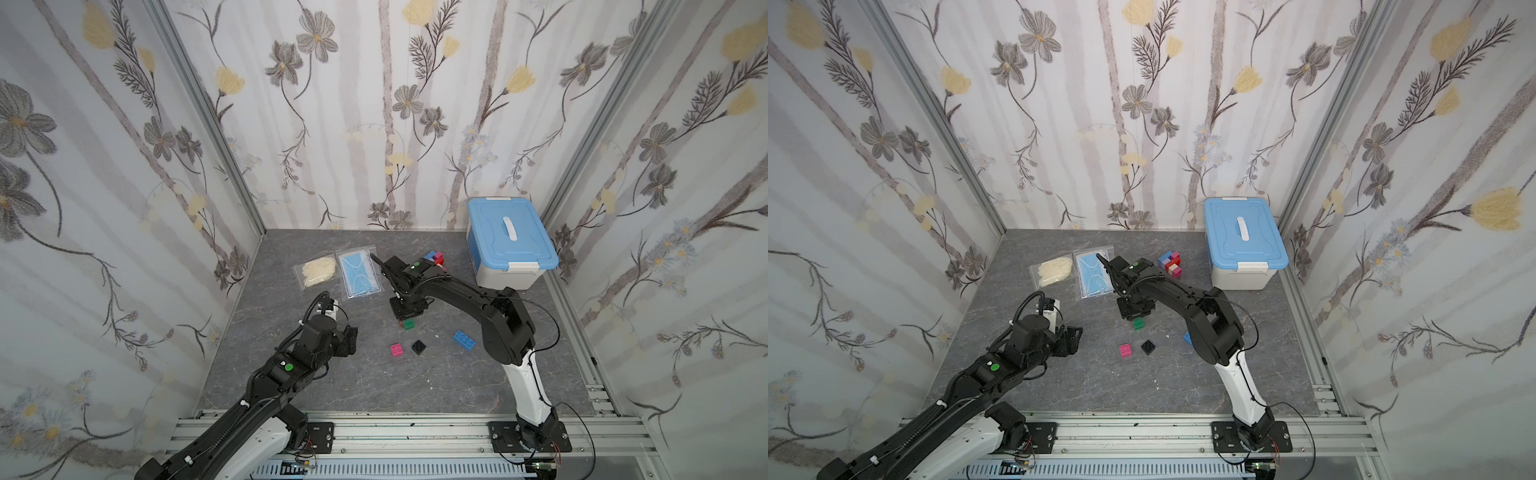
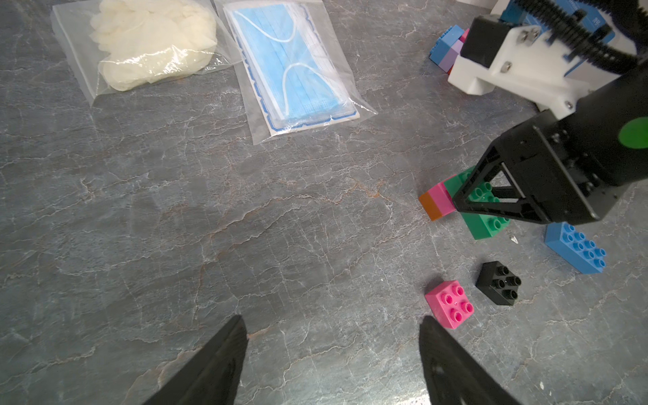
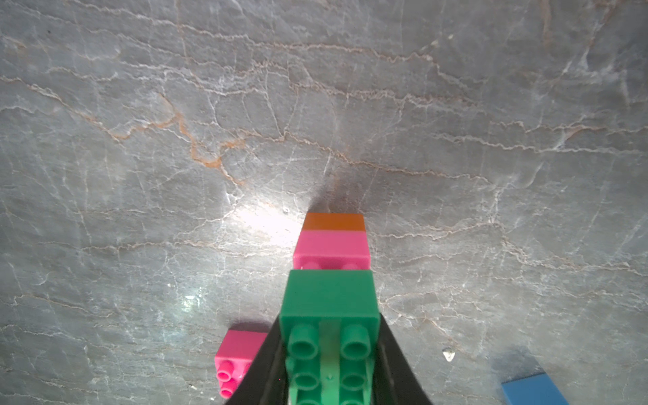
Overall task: Assemble the letter p with lego
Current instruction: Assemble the lego brick with the lego brick.
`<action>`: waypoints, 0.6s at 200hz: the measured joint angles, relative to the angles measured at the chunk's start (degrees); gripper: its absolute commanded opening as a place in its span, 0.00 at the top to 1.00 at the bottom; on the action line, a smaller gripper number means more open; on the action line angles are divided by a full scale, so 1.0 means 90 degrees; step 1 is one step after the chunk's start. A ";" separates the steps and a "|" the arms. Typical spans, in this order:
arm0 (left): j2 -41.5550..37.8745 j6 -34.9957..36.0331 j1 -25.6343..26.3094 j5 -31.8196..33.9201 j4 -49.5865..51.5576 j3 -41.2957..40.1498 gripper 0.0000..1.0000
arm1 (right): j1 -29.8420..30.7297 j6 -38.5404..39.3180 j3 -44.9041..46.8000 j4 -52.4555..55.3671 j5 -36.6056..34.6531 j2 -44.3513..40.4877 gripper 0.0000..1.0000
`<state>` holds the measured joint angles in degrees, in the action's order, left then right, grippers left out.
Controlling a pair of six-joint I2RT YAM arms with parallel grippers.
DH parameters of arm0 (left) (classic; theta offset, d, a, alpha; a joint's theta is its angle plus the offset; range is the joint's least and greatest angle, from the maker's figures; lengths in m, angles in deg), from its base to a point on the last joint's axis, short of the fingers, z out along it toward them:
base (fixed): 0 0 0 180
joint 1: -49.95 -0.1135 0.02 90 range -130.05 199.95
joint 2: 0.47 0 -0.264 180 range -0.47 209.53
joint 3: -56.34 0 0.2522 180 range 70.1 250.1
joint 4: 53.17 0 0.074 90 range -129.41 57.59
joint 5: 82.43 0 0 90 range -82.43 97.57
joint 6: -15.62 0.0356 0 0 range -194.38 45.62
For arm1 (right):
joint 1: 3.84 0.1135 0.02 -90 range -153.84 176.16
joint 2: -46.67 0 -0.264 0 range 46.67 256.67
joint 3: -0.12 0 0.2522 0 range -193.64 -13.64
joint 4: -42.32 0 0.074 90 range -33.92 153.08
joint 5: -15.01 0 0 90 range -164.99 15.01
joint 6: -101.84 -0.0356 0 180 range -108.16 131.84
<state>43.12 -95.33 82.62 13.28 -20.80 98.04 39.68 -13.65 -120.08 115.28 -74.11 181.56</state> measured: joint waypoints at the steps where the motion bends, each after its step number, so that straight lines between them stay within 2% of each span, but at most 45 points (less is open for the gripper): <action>1: -0.0002 0.0000 0.0000 0.0000 0.0000 0.0000 0.20 | -0.0002 0.0002 -0.0005 0.0005 0.0000 0.0002 0.89; 77: -0.0029 0.0000 -0.0005 -0.0049 -0.0002 -0.0007 0.21 | -0.0022 0.0226 -0.0393 0.0384 0.0051 0.0197 0.90; 120: -0.0032 0.0000 -0.0005 -0.0095 -0.0022 -0.0019 0.21 | -0.0029 0.0495 -0.1071 0.0933 0.0022 0.0563 0.90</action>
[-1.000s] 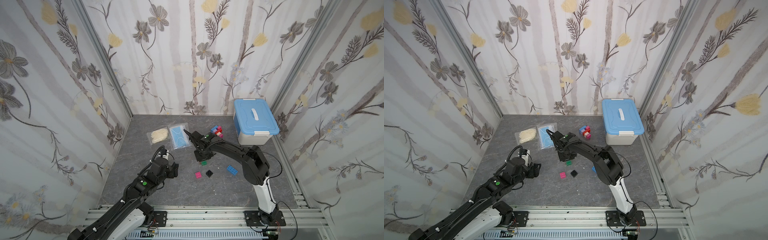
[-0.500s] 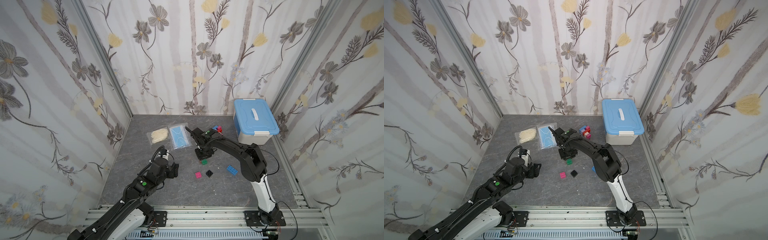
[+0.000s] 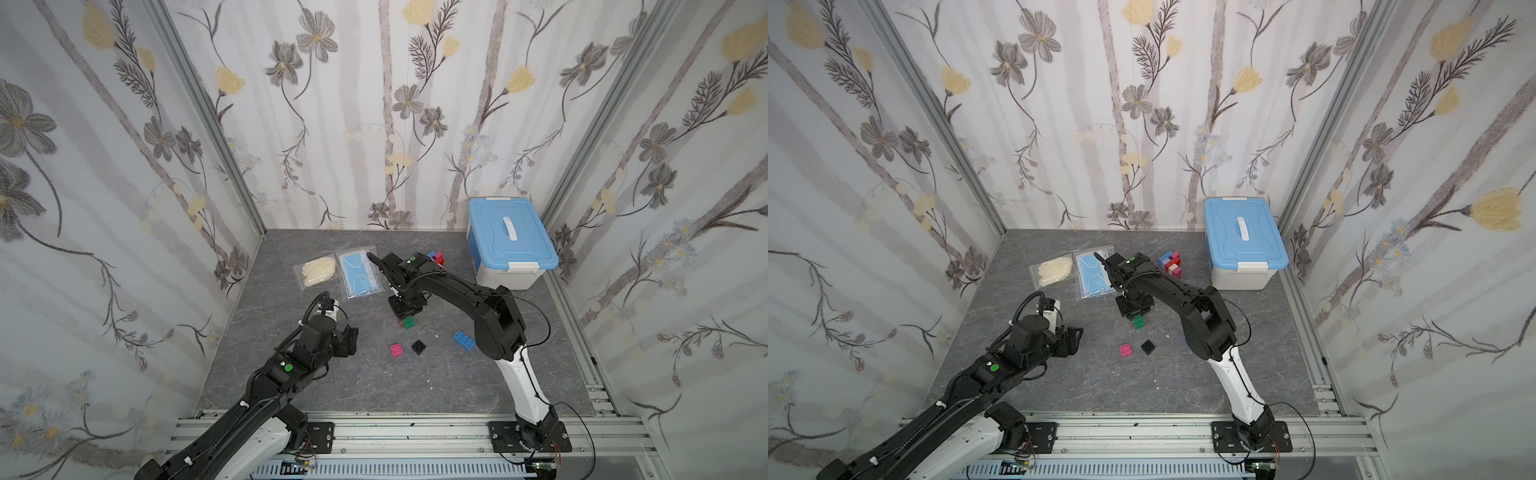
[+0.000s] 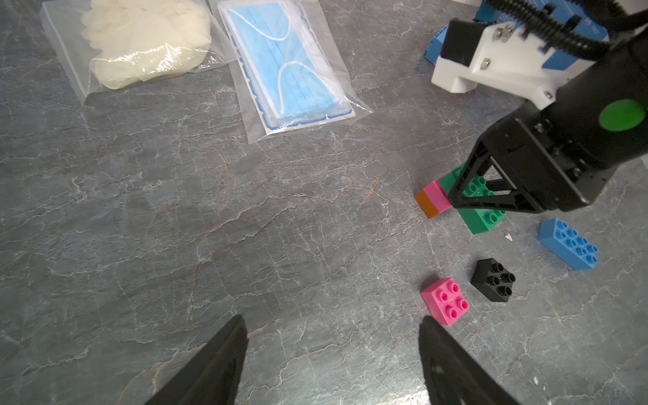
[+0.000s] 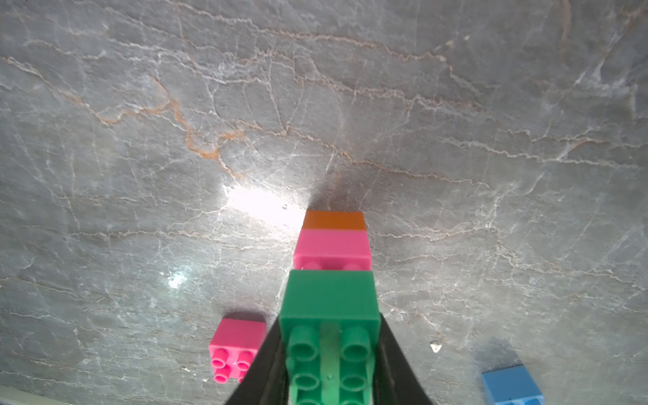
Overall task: Assemble the letter p with lego
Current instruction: Assemble the lego brick with the lego brick.
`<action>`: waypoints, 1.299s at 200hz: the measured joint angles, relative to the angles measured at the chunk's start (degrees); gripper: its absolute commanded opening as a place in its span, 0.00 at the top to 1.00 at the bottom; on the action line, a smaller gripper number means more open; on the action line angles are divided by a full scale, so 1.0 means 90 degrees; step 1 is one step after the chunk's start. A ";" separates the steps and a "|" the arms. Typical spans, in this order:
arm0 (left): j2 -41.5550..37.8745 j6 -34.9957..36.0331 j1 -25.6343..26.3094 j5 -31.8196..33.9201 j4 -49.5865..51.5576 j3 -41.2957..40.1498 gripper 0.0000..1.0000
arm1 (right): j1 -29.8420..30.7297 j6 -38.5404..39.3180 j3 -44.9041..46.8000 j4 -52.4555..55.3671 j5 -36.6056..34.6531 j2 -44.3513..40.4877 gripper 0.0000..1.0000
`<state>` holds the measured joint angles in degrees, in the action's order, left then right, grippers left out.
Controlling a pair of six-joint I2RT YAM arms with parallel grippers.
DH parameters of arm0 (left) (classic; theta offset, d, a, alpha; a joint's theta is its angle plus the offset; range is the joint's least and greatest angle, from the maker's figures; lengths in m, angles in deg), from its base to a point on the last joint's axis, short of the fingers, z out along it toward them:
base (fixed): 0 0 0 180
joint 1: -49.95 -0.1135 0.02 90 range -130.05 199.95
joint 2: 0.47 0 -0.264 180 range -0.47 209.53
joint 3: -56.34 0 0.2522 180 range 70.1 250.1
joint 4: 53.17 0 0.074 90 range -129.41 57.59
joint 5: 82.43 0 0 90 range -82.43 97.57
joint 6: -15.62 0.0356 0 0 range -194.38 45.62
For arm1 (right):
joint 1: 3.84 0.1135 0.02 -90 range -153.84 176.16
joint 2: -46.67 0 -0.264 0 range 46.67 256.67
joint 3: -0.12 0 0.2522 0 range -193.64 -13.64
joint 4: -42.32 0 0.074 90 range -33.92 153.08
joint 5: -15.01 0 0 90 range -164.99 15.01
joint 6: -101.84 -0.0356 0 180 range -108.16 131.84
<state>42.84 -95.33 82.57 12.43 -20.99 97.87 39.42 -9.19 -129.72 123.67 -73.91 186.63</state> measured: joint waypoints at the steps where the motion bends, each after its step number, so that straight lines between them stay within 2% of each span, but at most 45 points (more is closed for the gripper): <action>1: 0.0000 0.0000 0.0000 0.0000 -0.0007 -0.0002 0.21 | 0.0000 0.0005 -0.0015 0.0012 -0.0002 0.0007 0.90; 66: 0.0010 0.0000 0.0000 -0.0022 -0.0121 -0.0044 0.21 | -0.0005 0.0933 -0.1282 0.1049 -0.0100 0.0731 0.91; 143: 0.0032 -0.0002 0.0002 -0.0044 -0.0136 -0.0046 0.21 | -0.0022 0.1817 -0.1953 0.1921 -0.0143 0.1144 0.90; 186: 0.0032 -0.0002 0.0000 -0.0041 -0.0134 -0.0046 0.21 | -0.0019 0.1797 -0.1778 0.1921 -0.0160 0.1069 0.90; 260: 0.0015 -0.0002 0.0000 -0.0012 -0.0114 -0.0058 0.21 | 0.0053 0.1105 -0.0695 0.1275 -0.0398 0.0454 0.89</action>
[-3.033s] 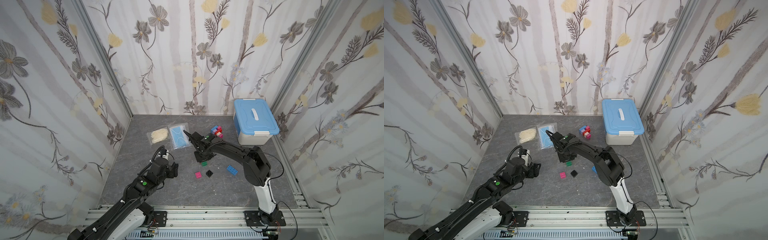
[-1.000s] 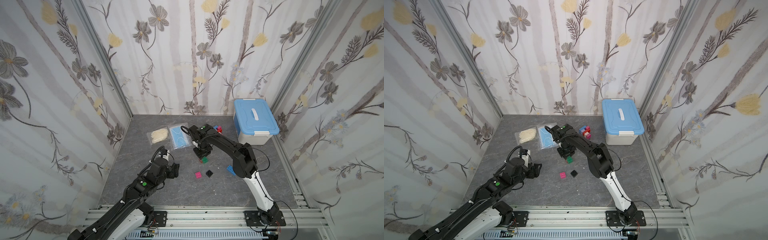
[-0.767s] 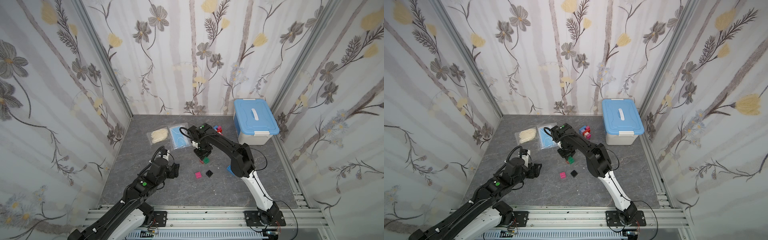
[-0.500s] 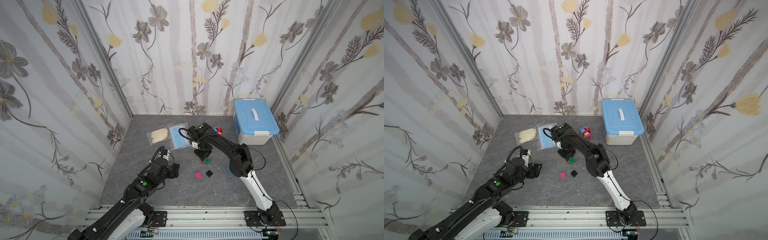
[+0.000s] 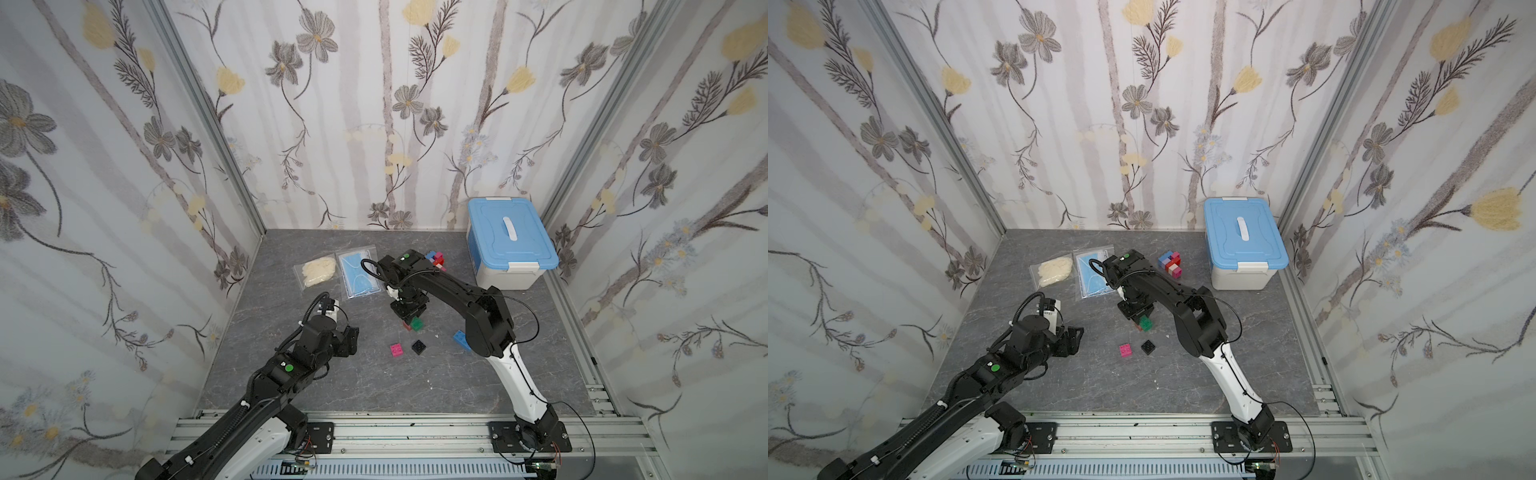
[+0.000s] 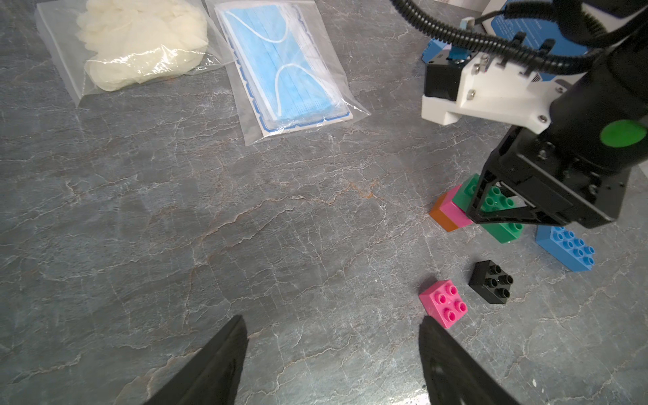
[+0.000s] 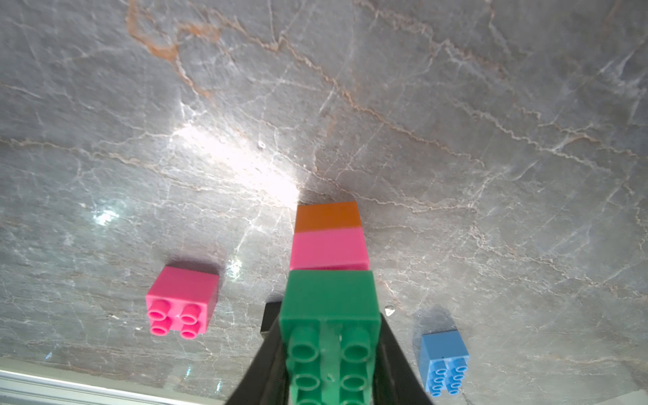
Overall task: Assemble the letter p with lego
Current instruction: Assemble the lego brick with the lego brick.
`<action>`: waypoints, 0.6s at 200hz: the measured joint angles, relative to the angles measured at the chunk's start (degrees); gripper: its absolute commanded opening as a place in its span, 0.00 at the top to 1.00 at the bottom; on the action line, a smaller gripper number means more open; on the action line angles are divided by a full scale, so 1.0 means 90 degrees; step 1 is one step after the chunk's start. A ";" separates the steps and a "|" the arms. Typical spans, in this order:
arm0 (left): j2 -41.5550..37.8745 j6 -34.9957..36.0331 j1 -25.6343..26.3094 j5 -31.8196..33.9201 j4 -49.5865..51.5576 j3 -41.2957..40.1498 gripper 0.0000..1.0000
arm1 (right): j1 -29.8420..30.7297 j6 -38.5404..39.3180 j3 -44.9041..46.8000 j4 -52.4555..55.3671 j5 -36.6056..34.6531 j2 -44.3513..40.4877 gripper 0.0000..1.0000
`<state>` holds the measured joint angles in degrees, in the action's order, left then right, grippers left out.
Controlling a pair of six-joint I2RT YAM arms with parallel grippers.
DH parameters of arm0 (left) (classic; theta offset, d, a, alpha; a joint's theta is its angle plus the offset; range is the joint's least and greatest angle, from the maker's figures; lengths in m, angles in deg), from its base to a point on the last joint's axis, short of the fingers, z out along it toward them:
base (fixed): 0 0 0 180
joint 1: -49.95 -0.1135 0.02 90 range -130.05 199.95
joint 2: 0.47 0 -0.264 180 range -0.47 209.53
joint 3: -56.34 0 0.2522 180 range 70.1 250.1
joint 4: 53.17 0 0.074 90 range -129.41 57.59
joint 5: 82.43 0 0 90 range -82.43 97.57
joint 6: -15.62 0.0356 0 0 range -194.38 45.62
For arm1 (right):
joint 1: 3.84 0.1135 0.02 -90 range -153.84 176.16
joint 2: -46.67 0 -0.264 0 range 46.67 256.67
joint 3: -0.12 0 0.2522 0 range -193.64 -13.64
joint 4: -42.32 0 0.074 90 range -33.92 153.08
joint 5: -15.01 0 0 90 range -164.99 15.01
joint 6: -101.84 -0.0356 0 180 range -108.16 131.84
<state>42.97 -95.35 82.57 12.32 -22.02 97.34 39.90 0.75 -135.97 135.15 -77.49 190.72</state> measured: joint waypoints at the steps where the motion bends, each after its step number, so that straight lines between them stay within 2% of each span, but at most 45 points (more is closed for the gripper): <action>1: 0.0000 0.0000 0.0000 0.0000 0.0002 0.0000 0.21 | 0.0000 -0.0005 0.0012 -0.0012 -0.0005 -0.0007 0.89; 48: -0.0005 0.0000 0.0000 0.0041 0.0002 0.0000 0.21 | 0.0012 -0.0359 0.0736 -0.0610 -0.0049 -0.0357 0.89; 120: 0.0015 -0.0007 0.0000 0.0068 0.0066 0.0022 0.21 | -0.0165 -0.0481 0.1047 -0.0843 0.0284 -0.0452 0.89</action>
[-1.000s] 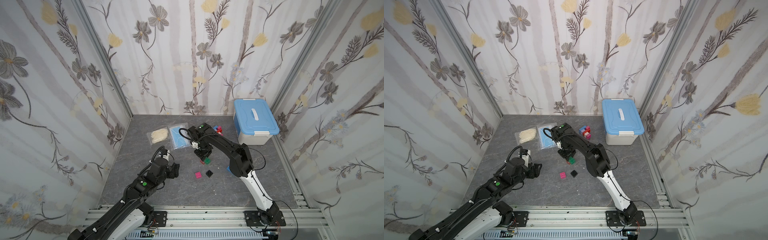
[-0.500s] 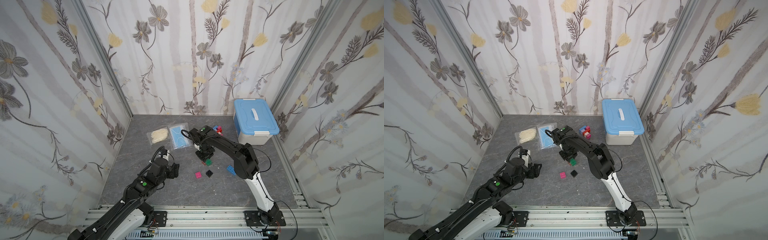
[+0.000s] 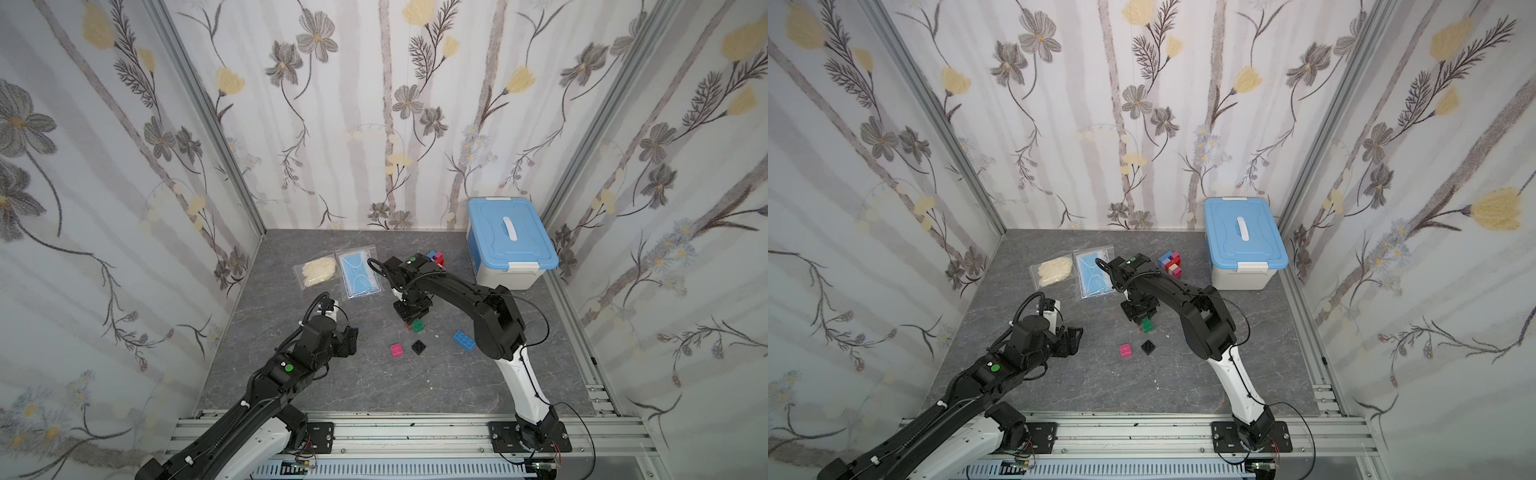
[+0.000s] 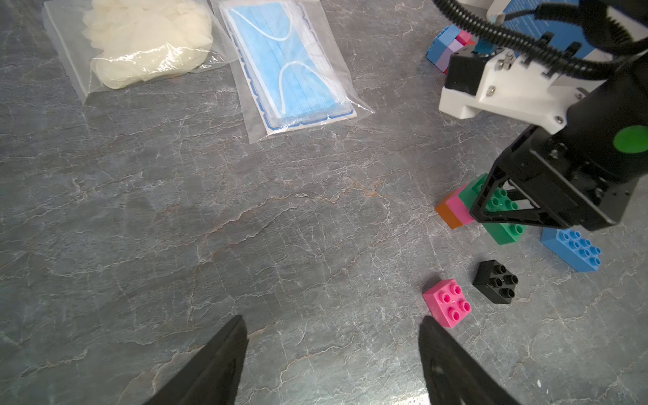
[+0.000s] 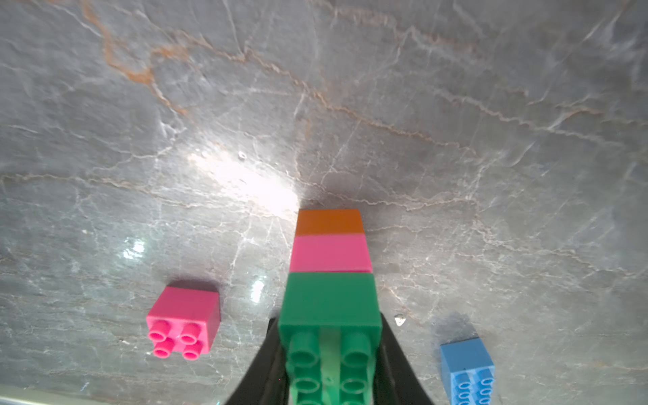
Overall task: Assemble the letter p with lego
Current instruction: Assemble the lego brick with the lego brick.
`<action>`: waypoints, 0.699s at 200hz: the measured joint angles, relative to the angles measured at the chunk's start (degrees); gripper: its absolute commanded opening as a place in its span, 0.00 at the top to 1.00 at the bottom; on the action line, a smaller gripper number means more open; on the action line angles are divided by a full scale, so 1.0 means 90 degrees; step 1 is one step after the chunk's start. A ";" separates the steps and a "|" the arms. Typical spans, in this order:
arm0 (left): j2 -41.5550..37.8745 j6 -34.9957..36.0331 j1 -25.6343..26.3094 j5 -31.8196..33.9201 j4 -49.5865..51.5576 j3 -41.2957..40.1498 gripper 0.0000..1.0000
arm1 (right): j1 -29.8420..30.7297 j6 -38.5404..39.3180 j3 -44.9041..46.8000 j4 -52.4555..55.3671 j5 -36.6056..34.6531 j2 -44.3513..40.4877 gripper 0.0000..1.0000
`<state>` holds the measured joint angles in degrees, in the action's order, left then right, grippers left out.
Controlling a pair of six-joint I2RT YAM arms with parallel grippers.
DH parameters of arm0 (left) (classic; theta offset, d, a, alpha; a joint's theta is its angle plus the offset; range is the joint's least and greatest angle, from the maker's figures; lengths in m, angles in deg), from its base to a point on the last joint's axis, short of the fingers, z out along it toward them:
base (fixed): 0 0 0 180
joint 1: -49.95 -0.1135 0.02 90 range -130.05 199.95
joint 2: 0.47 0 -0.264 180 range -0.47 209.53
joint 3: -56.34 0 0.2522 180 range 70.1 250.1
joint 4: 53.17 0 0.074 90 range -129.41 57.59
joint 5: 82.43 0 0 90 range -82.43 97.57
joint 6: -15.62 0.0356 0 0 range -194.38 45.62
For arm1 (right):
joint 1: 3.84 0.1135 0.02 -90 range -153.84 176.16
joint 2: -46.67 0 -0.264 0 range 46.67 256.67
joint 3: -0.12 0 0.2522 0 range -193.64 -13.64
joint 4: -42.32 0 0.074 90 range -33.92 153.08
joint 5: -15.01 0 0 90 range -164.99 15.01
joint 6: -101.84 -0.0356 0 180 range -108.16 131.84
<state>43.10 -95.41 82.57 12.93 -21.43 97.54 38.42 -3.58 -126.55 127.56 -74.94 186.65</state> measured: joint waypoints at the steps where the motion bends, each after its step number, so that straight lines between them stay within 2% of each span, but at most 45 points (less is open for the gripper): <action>1: 0.0000 0.0000 0.0000 0.0000 0.0000 0.0000 0.20 | -0.0002 -0.0002 0.0002 0.0000 0.0007 0.0000 0.89; 98: 0.0073 -0.0044 0.0000 0.0022 0.0095 0.0056 0.20 | -0.0148 0.0165 -0.0189 0.0180 0.0294 0.0194 0.87; 112: 0.0090 -0.0044 0.0000 0.0022 0.0100 0.0063 0.19 | -0.0151 0.0206 -0.0282 0.0250 0.0296 0.0226 0.82; 131: 0.0104 -0.0044 0.0000 0.0024 0.0100 0.0068 0.19 | -0.0151 0.0223 -0.0391 0.0323 0.0296 0.0202 0.71; 140: 0.0104 -0.0044 0.0000 0.0027 0.0100 0.0070 0.19 | -0.0155 0.0223 -0.0435 0.0342 0.0265 0.0185 0.62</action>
<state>44.04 -95.81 82.57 13.17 -20.54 98.17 37.02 -1.57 -130.46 130.64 -72.55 188.31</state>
